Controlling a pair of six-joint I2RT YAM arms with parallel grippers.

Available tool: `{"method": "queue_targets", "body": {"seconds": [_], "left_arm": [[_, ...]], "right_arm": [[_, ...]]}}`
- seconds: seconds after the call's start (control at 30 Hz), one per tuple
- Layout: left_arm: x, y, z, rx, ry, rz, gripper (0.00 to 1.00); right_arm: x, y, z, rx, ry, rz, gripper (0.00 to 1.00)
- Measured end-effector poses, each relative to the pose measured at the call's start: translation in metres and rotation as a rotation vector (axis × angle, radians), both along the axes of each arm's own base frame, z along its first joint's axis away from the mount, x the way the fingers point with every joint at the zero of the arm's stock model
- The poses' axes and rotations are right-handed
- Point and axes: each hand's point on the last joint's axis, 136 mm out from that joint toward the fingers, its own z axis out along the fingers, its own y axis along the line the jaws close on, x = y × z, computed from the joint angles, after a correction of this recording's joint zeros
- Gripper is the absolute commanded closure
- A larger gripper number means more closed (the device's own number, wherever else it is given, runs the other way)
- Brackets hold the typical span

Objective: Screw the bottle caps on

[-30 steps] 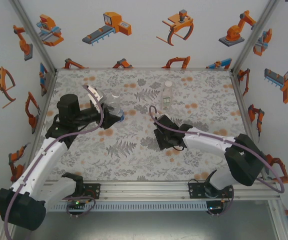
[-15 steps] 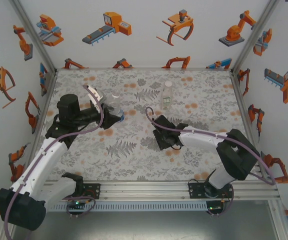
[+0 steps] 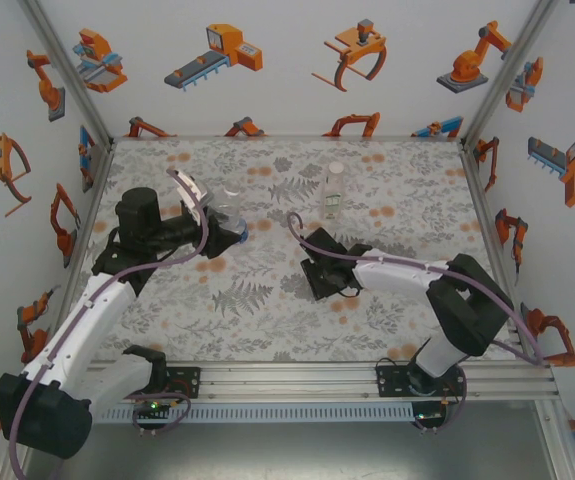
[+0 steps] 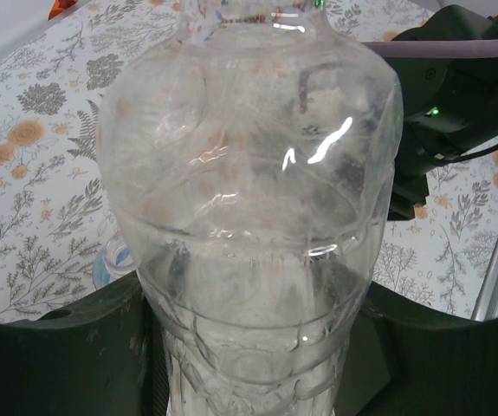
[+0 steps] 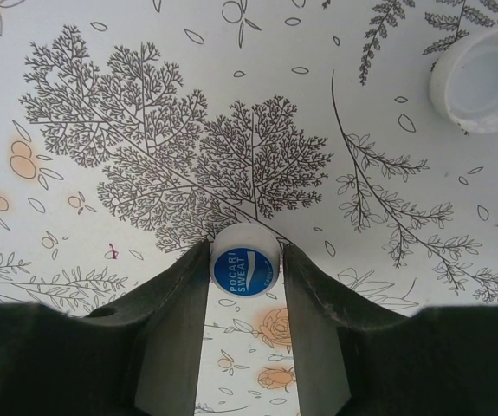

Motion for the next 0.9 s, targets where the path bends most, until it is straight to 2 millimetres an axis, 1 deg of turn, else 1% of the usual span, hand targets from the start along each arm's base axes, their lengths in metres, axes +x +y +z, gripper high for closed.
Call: {"method": "queue_targets", "body": {"seconds": [0.43,0.7,0.83,0.9], "left_arm": [[0.000,0.000,0.000,0.000,0.000,0.000,0.84],[0.000,0.000,0.000,0.000,-0.001,0.000,0.84],[0.000,0.000,0.000,0.000,0.000,0.000,0.84],[0.000,0.000,0.000,0.000,0.000,0.000,0.84]], "right_arm": [[-0.001,0.001,0.002,-0.006,0.011,0.009,0.69],[-0.002,0.005,0.007,0.018,0.013,0.022,0.66],[-0.002,0.011,0.004,0.024,0.030,0.033,0.65],[-0.002,0.016,0.002,0.022,0.036,0.044,0.62]]}}
